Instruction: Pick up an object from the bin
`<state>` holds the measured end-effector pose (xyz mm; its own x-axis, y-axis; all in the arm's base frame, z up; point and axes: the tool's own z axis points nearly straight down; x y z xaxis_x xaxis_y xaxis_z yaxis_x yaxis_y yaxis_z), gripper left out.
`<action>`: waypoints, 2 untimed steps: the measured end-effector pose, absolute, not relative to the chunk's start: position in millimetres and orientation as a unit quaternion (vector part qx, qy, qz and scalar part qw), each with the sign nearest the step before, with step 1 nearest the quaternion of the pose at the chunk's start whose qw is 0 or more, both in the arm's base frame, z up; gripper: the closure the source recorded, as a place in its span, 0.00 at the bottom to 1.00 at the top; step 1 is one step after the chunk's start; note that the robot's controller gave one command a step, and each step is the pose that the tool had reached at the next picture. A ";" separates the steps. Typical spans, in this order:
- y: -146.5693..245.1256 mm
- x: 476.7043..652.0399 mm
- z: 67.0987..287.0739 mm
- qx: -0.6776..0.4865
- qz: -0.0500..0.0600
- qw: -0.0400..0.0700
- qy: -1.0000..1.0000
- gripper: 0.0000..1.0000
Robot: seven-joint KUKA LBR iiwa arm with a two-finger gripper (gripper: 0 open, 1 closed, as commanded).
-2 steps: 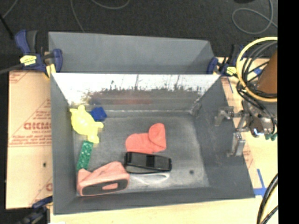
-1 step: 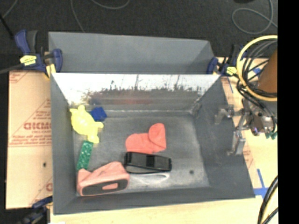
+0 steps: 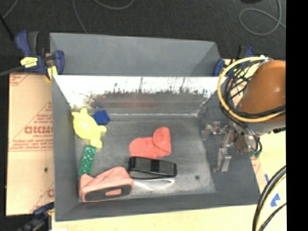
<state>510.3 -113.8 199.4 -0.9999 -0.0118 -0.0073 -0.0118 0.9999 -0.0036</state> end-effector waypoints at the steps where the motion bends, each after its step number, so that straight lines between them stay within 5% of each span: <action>1: -82.1 512.9 132.2 -0.021 -0.002 0.005 1.000 0.00; 2: -75.2 513.2 118.8 -0.020 -0.002 0.002 1.000 0.00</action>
Offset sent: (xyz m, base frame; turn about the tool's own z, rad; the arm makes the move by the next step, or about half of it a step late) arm 0.0131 0.1090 -0.1172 0.0189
